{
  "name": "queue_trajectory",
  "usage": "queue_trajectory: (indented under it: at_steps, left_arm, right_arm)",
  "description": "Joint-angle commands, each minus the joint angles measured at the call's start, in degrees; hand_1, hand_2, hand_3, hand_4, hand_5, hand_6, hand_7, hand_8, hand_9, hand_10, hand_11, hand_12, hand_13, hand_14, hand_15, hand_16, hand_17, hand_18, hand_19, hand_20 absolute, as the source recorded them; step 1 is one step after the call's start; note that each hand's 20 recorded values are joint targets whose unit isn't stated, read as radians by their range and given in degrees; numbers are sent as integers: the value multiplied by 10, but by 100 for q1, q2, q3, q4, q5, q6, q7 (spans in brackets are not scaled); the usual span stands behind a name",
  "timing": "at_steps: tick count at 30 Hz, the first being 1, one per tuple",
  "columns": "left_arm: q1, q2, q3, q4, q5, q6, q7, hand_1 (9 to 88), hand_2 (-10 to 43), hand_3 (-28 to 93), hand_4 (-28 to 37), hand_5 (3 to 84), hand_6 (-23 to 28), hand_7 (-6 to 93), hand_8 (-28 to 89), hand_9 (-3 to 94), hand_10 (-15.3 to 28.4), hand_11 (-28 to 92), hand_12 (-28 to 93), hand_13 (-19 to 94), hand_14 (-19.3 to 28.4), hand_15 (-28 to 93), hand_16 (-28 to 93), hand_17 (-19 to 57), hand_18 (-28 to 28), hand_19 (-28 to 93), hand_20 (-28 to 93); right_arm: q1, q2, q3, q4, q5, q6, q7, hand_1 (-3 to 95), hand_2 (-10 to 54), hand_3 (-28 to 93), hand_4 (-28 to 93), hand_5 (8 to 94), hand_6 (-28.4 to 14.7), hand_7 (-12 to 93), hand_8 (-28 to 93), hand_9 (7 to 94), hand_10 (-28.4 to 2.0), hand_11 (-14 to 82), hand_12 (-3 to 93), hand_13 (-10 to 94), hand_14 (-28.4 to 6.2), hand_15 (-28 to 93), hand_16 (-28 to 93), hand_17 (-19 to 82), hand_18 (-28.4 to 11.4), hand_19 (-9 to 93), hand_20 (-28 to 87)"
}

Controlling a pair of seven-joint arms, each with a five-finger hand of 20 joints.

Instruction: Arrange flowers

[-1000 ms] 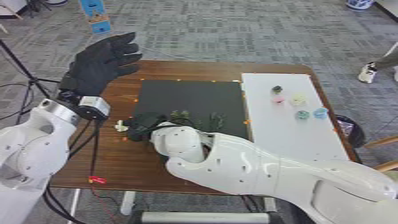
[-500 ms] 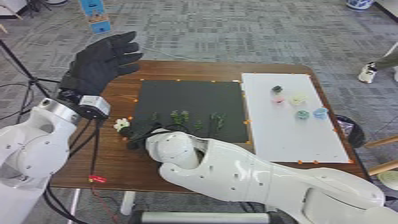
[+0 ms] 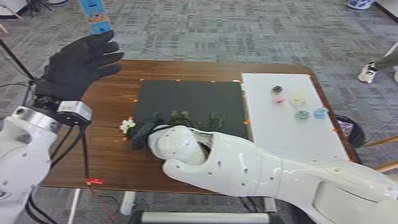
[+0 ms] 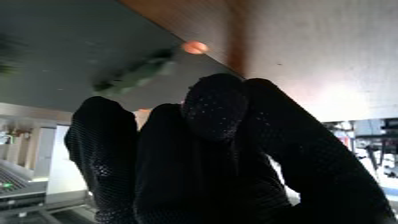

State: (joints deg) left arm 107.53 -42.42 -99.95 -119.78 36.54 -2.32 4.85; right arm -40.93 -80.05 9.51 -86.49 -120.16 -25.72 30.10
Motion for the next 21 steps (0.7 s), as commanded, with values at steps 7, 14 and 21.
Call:
queue_trajectory:
  at_steps: [7,14,21]
  left_arm:
    - [339,-137,-148,-77,3,113,44,237,-25,711,-283,310,29,202,-98,296,129,247,177,243,150,296,6,-92,228,461,92]
    - [389,-149,-178,-96,2,134,64,236,-25,711,-283,310,29,203,-99,296,128,248,178,243,150,295,6,-92,228,461,92]
    - [428,-167,-212,-101,-6,116,21,237,-24,709,-283,310,29,203,-98,296,129,248,177,243,150,295,6,-92,228,460,91]
  right_arm:
    - [-175,547,153,-38,83,-655,259,232,238,922,-68,350,-12,128,-117,811,-115,662,316,852,-36,878,393,580,-226,932,737]
    - [-224,684,213,-291,80,-646,62,229,234,921,-66,357,-8,127,-117,811,-116,661,316,853,-37,877,394,580,-226,932,737]
    - [-373,887,350,-607,-93,-24,-208,227,163,908,-70,356,-7,129,-116,811,-115,660,318,854,-37,875,397,582,-227,932,737]
